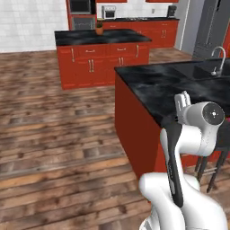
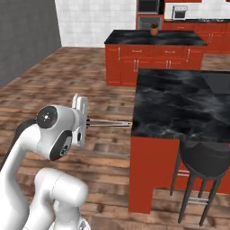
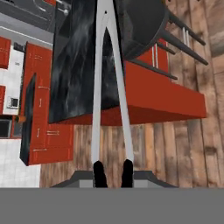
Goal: Pick up the tongs from the counter and place them near the plate next to the oven.
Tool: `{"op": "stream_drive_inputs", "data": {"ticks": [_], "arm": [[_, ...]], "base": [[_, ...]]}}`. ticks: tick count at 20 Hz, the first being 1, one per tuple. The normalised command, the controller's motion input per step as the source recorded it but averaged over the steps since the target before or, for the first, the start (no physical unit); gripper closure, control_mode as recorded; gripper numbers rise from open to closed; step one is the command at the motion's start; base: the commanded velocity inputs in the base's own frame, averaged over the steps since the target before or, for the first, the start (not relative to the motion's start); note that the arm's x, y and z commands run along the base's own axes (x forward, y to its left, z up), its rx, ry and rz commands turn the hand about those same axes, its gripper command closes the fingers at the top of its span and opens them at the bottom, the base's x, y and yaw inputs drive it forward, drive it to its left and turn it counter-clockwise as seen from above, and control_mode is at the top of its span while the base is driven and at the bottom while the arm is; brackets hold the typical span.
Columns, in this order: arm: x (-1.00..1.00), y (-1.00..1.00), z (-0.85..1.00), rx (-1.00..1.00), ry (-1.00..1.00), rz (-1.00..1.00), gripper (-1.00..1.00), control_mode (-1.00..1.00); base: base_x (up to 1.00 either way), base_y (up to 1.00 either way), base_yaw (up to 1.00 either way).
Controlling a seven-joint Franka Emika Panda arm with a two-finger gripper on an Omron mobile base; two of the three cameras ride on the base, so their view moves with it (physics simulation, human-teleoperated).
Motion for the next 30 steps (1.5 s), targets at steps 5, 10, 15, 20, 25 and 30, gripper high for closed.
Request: {"op": "stream_drive_inputs", "data": {"ticks": [5,10,15,20,25,30], "arm": [[0.00,0.00,0.00,0.00,0.00,0.00,1.00,1.00],[0.00,0.00,0.00,0.00,0.00,0.00,1.00,1.00],[0.00,0.00,0.00,0.00,0.00,0.00,1.00,1.00],[0.00,0.00,0.00,0.00,0.00,0.00,1.00,1.00],[0.00,0.00,0.00,0.00,0.00,0.00,1.00,1.00],[0.00,0.00,0.00,0.00,0.00,0.00,1.00,1.00]], "base": [[0.75,1.00,0.00],[0.82,1.00,0.00],[0.96,0.96,0.00],[1.00,0.85,0.00],[1.00,0.73,0.00],[1.00,0.66,0.00]]}}
